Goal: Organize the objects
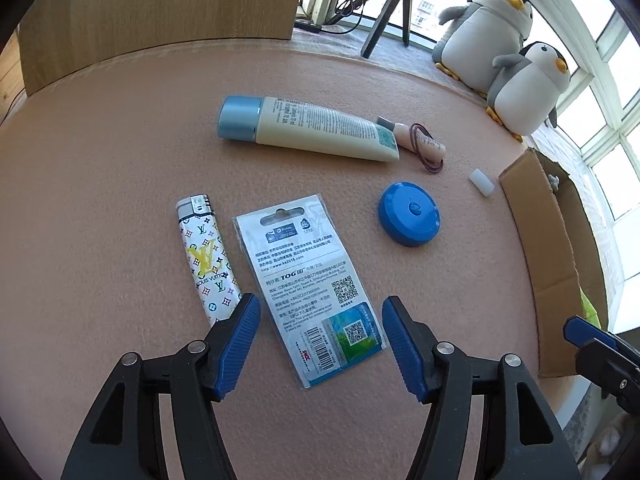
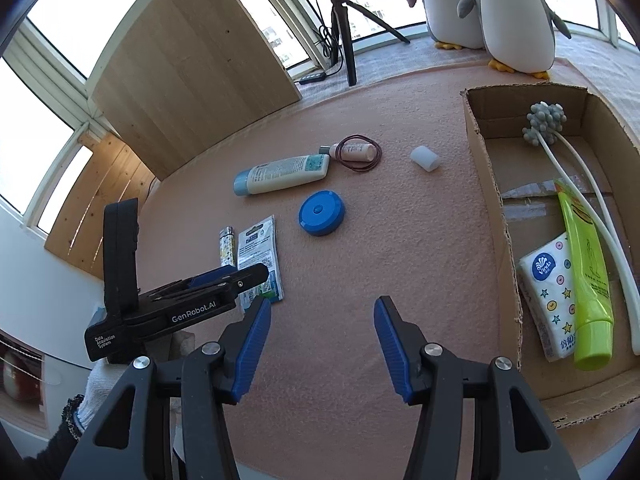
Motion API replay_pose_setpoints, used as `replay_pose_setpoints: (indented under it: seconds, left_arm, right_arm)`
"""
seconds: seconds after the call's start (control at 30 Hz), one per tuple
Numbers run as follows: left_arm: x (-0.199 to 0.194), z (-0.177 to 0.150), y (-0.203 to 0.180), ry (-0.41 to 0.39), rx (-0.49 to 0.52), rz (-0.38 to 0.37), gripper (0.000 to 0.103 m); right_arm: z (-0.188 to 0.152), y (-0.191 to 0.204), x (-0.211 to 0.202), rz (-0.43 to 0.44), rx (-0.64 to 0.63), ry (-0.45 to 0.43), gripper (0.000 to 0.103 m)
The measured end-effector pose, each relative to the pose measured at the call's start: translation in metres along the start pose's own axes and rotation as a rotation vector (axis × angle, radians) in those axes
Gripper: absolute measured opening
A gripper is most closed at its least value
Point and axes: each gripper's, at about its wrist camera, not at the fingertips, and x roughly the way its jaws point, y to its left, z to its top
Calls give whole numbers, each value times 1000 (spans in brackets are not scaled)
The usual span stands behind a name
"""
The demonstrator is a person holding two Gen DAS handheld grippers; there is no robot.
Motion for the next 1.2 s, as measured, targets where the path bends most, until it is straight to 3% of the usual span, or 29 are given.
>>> replay_pose_setpoints:
  seconds: [0.37,0.57,0.73,0.8,0.87,0.97,1.2]
  left_arm:
    - [16,20,21,72,-55,69,71]
    - [25,25,-2,97,-20,69,78]
    - [35,28,-28,95,49,103,79]
    - [37,26,-38,91,91,114,77]
    - [37,23,-45,82,128,141,67]
    - [35,20,-46,68,134,150,62]
    - [22,0,-37,45,102,150,61]
  right_arm:
    - [-4,-11,-7,8,22,-6,50]
    - [-5,-16,-20,15,16,-27,50]
    - [-5,-30,-30,12,29,-37,50]
    - [-5,-35,-33,11,33,-38,50]
    - [-4,-38,-35,13,30,-37,50]
    - [-3,-39,-39,15,13,-40,50]
    - [-1,-43,-51,-16,-43,-65,50]
